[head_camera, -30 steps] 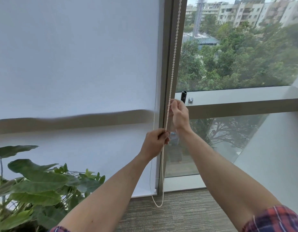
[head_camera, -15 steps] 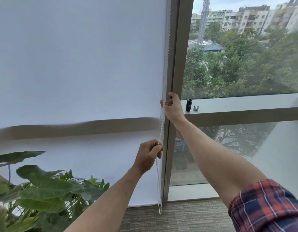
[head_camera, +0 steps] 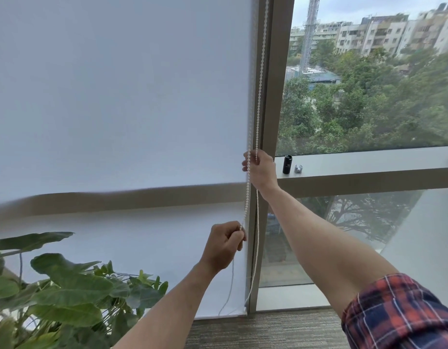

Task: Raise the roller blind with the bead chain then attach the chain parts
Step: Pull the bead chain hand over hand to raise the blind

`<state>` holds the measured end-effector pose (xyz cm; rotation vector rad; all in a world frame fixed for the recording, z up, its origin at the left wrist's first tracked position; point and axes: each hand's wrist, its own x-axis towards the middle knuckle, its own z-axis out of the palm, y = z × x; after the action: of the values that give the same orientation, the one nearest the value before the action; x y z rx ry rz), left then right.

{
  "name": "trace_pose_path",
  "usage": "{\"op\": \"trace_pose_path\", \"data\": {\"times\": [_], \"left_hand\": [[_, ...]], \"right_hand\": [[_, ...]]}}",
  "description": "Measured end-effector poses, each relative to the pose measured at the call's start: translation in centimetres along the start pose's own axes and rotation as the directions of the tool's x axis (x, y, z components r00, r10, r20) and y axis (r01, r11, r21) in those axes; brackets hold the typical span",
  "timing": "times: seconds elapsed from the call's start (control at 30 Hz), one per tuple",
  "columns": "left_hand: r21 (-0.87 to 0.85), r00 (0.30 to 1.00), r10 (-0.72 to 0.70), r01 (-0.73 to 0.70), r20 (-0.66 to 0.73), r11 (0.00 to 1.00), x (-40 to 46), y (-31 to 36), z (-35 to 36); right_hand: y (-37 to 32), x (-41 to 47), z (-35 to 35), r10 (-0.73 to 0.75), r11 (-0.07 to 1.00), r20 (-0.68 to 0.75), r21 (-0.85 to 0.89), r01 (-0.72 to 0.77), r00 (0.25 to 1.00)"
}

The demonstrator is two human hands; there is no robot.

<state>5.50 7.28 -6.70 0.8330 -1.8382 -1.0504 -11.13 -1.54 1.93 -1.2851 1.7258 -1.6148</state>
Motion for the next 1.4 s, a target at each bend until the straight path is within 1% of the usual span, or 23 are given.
{"op": "trace_pose_path", "data": {"times": [0.03, 0.07, 0.13, 0.2, 0.3, 0.4, 0.47, 0.6, 0.73, 0.83, 0.97, 1.03, 1.1, 1.27, 1.4], "left_hand": [[0.006, 1.000, -0.006, 0.006, -0.016, 1.000, 0.0, -0.1, -0.2], [0.015, 0.999, -0.015, 0.015, -0.033, 1.000, 0.1, -0.2, -0.4], [0.035, 0.997, -0.042, 0.044, -0.066, 0.998, 0.5, -0.3, -0.5], [0.058, 0.992, -0.075, 0.081, -0.097, 0.995, 0.9, -0.4, -0.5], [0.061, 0.985, -0.137, 0.144, -0.108, 0.988, 1.7, -0.4, 0.1], [0.116, 0.978, -0.158, 0.174, -0.138, 0.978, 2.5, -0.1, 1.2], [0.140, 0.975, -0.159, 0.180, -0.153, 0.974, 3.0, 0.1, 1.9], [0.176, 0.984, -0.138, 0.156, -0.110, 0.972, 3.9, 1.3, 2.7], [-0.016, 0.970, -0.141, 0.141, -0.199, 0.990, 4.4, 2.9, 3.4], [-0.163, 0.978, -0.081, 0.049, -0.192, 0.985, 4.3, 4.2, 3.8], [-0.309, 0.975, 0.004, -0.075, -0.223, 0.948, 4.1, 5.7, 4.2], [-0.345, 0.974, 0.053, -0.129, -0.222, 0.930, 4.1, 6.4, 4.3], [-0.366, 0.975, 0.070, -0.145, -0.209, 0.919, 4.2, 7.2, 4.6], [-0.373, 0.983, 0.095, -0.149, -0.160, 0.916, 4.2, 8.1, 5.3], [-0.478, 0.993, 0.063, -0.103, -0.098, 0.872, 3.6, 8.2, 5.1]], "right_hand": [[0.1, -0.3, -0.1, -0.011, 0.999, 0.018, 0.040, 0.010, 1.000], [0.3, -0.6, -0.3, -0.039, 0.998, 0.021, 0.043, 0.038, 0.999], [0.7, -1.5, -0.7, -0.091, 0.995, 0.008, 0.042, 0.091, 0.996], [1.0, -2.5, -1.3, -0.109, 0.991, -0.005, 0.082, 0.109, 0.994], [1.4, -3.7, -2.1, -0.109, 0.981, -0.030, 0.159, 0.112, 0.994], [1.8, -4.7, -2.9, -0.095, 0.961, -0.043, 0.258, 0.103, 0.995], [1.9, -5.6, -3.4, -0.088, 0.946, -0.022, 0.313, 0.090, 0.996], [1.7, -7.2, -4.1, -0.103, 0.932, 0.034, 0.353, 0.085, 0.994], [2.2, -9.0, -4.1, -0.102, 0.938, 0.056, 0.338, 0.077, 0.993], [2.7, -10.5, -3.7, -0.086, 0.915, 0.065, 0.400, 0.052, 0.994], [2.8, -11.7, -3.4, -0.071, 0.894, 0.054, 0.445, 0.040, 0.996], [3.0, -12.3, -3.4, -0.070, 0.879, 0.040, 0.476, 0.042, 0.997], [3.2, -12.7, -3.5, -0.062, 0.878, 0.022, 0.477, 0.044, 0.998], [3.7, -14.2, -2.8, -0.052, 0.861, 0.054, 0.508, 0.017, 0.997], [5.4, -15.9, -2.6, -0.006, 0.863, 0.067, 0.504, -0.028, 0.998]]}}
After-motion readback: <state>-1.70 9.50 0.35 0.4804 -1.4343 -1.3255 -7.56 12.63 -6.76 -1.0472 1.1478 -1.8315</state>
